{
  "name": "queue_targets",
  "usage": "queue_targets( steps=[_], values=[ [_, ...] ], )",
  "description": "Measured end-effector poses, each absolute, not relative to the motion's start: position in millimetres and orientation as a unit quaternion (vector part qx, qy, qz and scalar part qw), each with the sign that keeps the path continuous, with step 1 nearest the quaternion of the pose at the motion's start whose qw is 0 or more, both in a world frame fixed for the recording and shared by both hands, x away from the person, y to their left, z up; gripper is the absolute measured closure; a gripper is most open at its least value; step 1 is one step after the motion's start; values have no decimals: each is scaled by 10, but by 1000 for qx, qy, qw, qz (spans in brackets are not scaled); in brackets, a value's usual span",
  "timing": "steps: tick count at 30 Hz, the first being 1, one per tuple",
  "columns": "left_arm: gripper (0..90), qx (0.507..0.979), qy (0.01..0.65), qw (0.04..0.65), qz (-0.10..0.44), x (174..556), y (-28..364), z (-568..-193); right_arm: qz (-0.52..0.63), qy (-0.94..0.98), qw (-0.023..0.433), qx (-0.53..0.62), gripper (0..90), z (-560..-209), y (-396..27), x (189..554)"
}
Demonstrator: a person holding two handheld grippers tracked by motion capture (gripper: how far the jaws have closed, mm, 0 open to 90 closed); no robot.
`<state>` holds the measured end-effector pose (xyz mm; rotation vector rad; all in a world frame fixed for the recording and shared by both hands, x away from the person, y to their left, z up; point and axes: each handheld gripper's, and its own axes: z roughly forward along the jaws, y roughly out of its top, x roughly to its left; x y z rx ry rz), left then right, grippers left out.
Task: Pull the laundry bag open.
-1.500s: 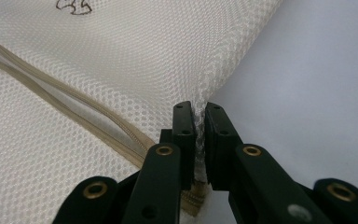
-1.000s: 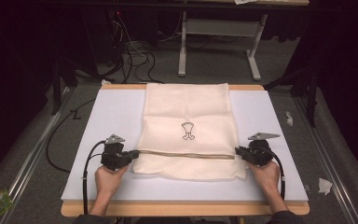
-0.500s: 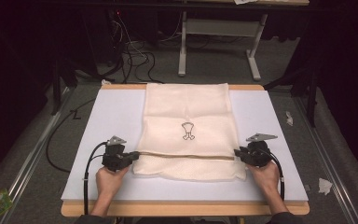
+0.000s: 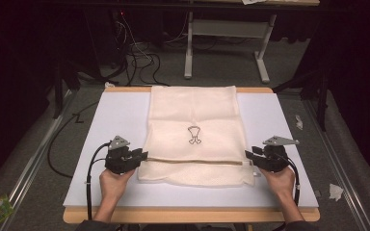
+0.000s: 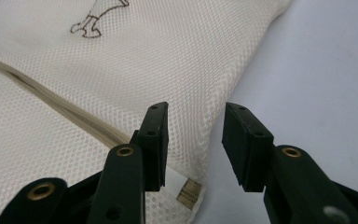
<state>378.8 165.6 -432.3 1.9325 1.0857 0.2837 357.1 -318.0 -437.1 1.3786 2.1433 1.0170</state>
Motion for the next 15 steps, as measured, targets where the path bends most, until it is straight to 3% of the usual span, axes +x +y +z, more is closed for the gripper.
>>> queue_targets(
  steps=[4, 15],
  values=[
    [593, 767, 436, 452, 130, 3774, 1701, -4256, 376, 757, 209, 491, 593, -4286, -3240, 3534],
    [553, 749, 444, 468, 151, 3736, 1958, -4130, 399, 731, 233, 502, 565, -4188, -3472, 3434]
  ],
)
